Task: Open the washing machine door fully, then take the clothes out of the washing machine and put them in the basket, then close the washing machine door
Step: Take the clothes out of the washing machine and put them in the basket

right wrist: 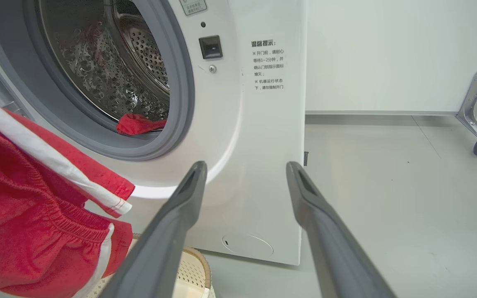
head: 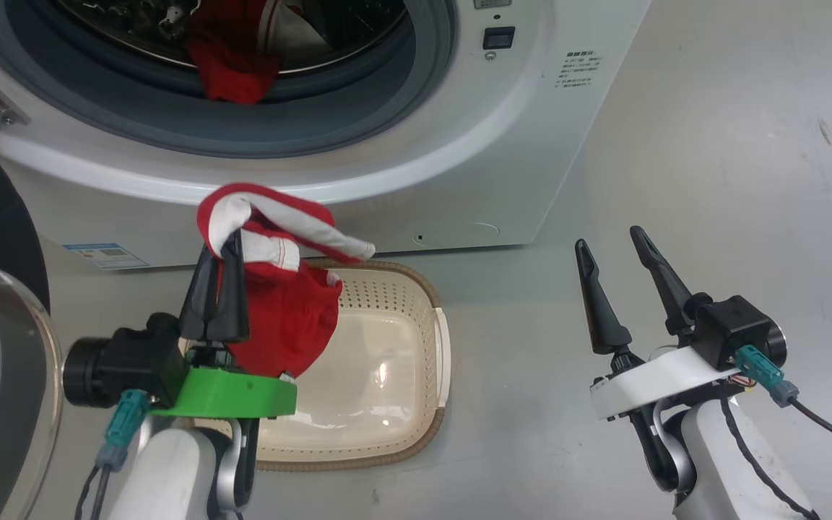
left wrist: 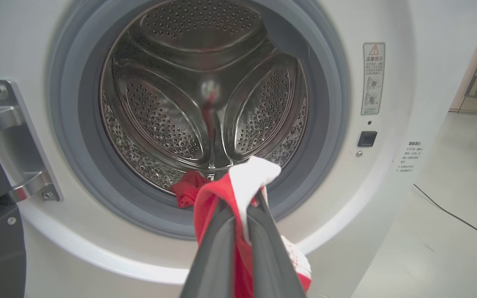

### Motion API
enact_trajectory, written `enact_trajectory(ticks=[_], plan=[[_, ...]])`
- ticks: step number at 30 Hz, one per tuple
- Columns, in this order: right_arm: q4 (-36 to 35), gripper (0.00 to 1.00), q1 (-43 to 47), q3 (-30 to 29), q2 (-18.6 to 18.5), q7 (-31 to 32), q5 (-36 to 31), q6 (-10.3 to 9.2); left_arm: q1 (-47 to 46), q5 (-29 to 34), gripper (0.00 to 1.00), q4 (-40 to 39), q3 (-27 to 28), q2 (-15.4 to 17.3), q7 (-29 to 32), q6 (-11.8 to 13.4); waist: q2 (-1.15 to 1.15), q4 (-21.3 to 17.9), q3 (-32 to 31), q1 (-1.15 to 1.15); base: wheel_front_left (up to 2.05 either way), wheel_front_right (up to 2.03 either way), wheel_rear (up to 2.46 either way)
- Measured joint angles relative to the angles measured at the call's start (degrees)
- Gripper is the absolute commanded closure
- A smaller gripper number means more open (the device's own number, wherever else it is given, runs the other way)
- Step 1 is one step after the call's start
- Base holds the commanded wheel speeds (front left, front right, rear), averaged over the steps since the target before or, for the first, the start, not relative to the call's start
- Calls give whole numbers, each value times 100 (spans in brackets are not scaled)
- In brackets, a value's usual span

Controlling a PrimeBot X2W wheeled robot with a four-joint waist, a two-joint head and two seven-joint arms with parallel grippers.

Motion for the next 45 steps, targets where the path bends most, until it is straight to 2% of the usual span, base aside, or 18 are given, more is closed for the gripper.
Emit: enact_trajectory(ticks=[9,23,45], plan=[[-124,0,-3,86,-1,0,-13,0,394,-75,100,441,-108,15,1,1,0,-32,164,0,0,0,0],[-253,0,-116,152,2,0,-1,0,396,-140,100,1484,-115,29,62,1,0,-327,617,0,0,0,0],[-412,0,-535,157,15,0,103,0,-1011,-439,100,3591,183,26,693,1,0,-985,1496,0,0,0,0]])
